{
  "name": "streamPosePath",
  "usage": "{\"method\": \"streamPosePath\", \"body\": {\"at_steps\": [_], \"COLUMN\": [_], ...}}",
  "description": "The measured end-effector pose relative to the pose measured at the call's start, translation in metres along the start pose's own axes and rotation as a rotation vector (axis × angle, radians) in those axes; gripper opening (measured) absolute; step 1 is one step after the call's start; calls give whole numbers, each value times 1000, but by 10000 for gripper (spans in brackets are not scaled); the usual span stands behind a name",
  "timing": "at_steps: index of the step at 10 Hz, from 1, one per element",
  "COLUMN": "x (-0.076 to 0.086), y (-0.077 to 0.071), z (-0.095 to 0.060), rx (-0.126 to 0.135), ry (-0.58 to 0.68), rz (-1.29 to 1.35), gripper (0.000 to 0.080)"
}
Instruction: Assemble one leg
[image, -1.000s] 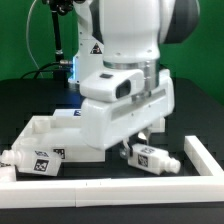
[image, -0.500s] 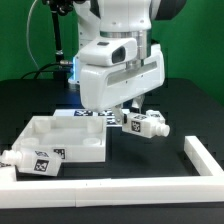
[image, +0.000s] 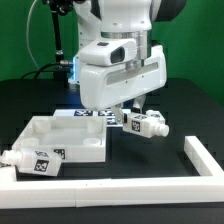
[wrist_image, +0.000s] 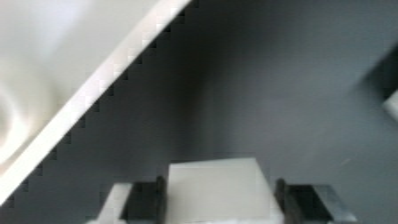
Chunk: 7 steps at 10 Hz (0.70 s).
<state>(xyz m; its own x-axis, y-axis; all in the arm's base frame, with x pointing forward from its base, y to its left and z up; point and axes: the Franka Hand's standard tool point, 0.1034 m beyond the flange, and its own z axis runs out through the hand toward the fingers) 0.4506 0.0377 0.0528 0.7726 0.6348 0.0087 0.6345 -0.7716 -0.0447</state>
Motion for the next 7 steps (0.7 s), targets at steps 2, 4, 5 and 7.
{"method": "streamPosePath", "body": {"at_steps": [2,4,5,7], "x": [-44,-83,-92,-90], "y": [-27,-47,-46,-26], "z": [1,11,16,14], "rx": [-9,0,-5,-2], "ry": [-5,-25,-21,-20], "rz": [12,39,45,57], "gripper": [287,287,287,287]}}
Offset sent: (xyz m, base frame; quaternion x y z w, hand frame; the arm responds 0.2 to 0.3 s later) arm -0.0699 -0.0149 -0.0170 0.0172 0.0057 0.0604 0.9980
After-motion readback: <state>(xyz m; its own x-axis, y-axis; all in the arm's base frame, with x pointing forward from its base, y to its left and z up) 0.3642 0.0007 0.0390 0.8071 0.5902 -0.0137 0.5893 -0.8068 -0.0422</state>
